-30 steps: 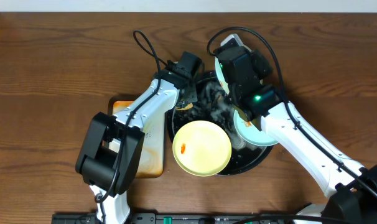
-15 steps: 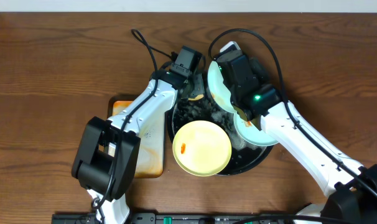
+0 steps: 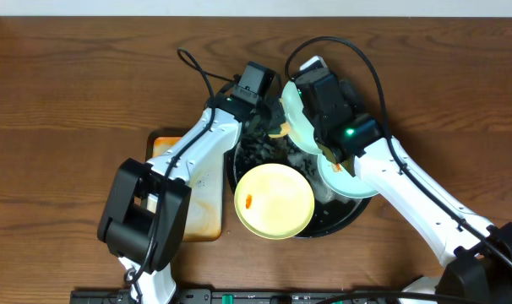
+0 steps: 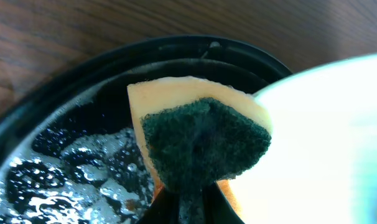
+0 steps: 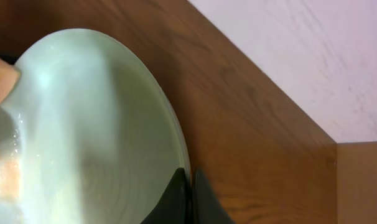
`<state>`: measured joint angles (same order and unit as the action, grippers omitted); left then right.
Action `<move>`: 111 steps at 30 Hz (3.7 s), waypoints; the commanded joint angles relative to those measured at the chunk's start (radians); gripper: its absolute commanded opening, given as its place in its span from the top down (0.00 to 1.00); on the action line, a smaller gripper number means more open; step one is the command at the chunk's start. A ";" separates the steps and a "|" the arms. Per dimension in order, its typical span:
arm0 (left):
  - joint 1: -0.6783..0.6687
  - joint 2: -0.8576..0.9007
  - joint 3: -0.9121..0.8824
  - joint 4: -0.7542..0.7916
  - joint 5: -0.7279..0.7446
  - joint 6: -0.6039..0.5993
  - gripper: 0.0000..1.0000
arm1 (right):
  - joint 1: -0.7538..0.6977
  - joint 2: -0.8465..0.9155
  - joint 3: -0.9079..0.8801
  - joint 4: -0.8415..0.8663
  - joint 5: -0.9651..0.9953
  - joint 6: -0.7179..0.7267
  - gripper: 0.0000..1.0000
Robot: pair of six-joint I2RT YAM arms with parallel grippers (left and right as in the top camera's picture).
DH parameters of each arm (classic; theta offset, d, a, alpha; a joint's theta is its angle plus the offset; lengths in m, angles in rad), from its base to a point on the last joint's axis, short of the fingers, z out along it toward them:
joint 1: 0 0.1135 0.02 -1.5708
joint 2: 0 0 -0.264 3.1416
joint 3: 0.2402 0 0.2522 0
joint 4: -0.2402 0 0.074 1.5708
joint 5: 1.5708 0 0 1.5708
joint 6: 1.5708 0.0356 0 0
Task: Clean dirty plates on tray and stack at the side
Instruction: 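Tilt the plate up with right gripper and scrub it with left sponge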
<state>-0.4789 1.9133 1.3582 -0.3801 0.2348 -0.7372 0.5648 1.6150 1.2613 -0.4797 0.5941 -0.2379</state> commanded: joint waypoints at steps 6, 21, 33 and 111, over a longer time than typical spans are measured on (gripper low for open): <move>-0.004 -0.024 -0.006 0.009 0.008 -0.017 0.92 | -0.003 0.078 0.012 -0.015 0.003 0.025 0.99; -0.058 0.031 -0.014 0.008 0.008 0.010 0.92 | -0.002 0.098 0.012 0.010 0.034 0.023 0.99; -0.126 0.128 -0.014 0.001 -0.035 -0.045 0.92 | -0.001 0.098 0.012 0.010 0.034 0.024 0.99; -0.043 -0.077 -0.005 -0.212 -0.226 0.203 0.85 | 0.016 -0.014 0.040 -0.002 0.148 -0.142 0.99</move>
<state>-0.5270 1.8431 1.3598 -0.5850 0.0273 -0.5728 0.5644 1.6440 1.2671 -0.4919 0.6754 -0.2756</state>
